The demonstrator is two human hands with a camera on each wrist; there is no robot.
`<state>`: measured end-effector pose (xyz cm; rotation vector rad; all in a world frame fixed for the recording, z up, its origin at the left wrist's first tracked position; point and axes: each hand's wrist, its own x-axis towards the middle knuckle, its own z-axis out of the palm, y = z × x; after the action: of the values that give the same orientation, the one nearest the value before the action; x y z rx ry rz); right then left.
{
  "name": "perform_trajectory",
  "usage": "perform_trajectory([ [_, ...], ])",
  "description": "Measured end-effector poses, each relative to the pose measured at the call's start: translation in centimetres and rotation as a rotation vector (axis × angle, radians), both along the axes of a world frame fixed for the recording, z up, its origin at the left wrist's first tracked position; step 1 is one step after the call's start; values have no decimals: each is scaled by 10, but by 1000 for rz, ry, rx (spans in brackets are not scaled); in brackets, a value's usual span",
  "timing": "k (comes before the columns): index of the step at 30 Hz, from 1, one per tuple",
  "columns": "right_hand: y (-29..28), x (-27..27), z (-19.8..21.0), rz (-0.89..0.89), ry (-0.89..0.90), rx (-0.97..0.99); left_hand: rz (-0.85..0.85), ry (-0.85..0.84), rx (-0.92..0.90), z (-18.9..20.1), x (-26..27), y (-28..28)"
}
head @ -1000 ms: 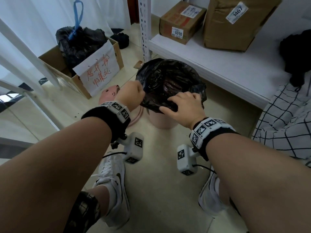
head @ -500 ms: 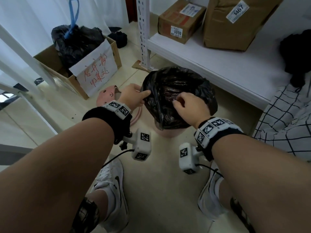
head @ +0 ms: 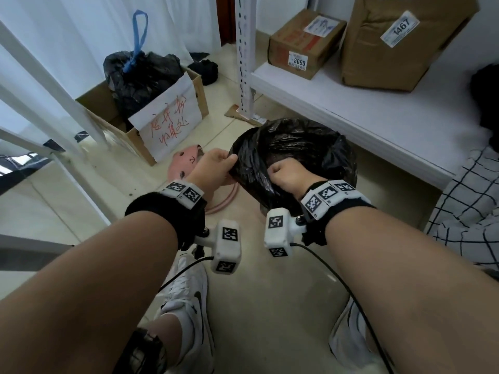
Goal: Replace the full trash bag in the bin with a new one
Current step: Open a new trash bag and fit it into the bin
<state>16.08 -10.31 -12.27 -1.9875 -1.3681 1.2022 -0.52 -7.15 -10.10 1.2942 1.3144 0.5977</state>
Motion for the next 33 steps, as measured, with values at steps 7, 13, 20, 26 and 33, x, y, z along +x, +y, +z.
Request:
perform_trajectory([
  [7, -11, 26, 8, -51, -647, -158, -13, 433, 122, -17, -15, 12],
  [13, -1, 5, 16, -57, -339, 363, -87, 441, 135, -17, -2, 10],
  [20, 15, -22, -8, 330, -38, -390, -82, 432, 131, -17, 3, 9],
  [26, 19, 10, 24, 338, -448, 157, -192, 728, 321, 12, 8, 10],
  [33, -4, 91, 66, 693, -1104, -43, -1034, 1173, 695, 25, 73, 11],
])
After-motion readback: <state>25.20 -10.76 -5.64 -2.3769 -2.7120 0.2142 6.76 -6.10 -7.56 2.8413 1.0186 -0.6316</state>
